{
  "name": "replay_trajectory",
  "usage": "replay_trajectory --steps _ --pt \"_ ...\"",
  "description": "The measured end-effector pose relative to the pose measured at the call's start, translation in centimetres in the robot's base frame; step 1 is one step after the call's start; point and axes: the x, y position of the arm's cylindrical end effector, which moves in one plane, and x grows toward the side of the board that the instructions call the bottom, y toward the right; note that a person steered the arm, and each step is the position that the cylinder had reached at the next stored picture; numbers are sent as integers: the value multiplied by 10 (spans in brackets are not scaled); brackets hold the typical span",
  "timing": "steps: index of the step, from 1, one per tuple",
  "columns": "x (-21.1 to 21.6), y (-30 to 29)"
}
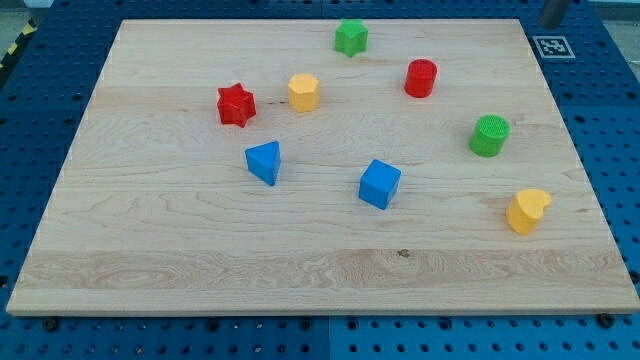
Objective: Point at the yellow heart
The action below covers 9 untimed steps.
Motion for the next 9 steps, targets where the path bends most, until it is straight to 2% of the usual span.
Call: replay_trajectory --steps 5,6,7,8,9 --pt "-12 -3" --pt "16 10" --pt "16 10" --pt "78 3" --pt "142 -30"
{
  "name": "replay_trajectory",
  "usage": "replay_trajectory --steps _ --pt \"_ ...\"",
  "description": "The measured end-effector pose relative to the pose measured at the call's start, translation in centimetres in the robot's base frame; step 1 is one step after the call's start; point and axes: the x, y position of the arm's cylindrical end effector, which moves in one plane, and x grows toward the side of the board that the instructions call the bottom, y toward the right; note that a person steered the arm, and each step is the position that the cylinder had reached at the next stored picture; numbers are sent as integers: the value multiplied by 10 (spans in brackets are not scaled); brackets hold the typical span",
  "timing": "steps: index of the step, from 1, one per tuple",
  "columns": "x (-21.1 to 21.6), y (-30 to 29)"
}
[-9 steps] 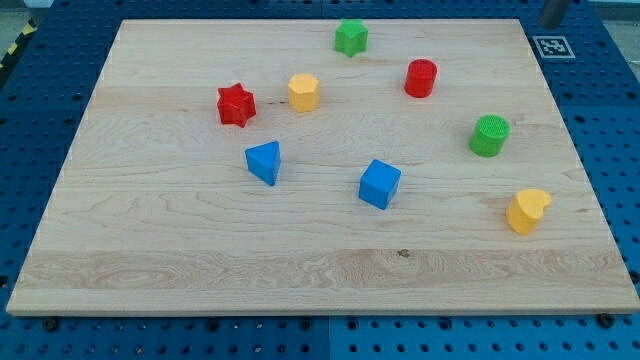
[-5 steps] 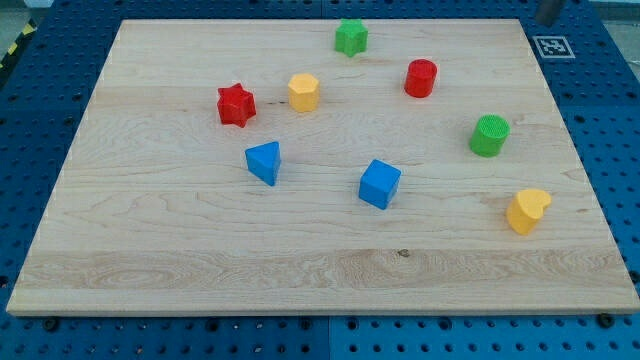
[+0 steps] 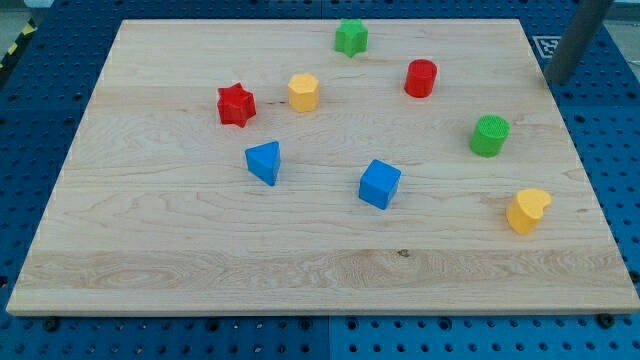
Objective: Point at the yellow heart
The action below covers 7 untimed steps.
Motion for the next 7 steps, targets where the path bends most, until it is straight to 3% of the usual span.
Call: replay_trajectory --steps 1,2,4,5,6,7 --pt "92 16" --pt "115 18" --pt "244 10" --pt "243 5" --pt "217 -50" --pt "213 -64"
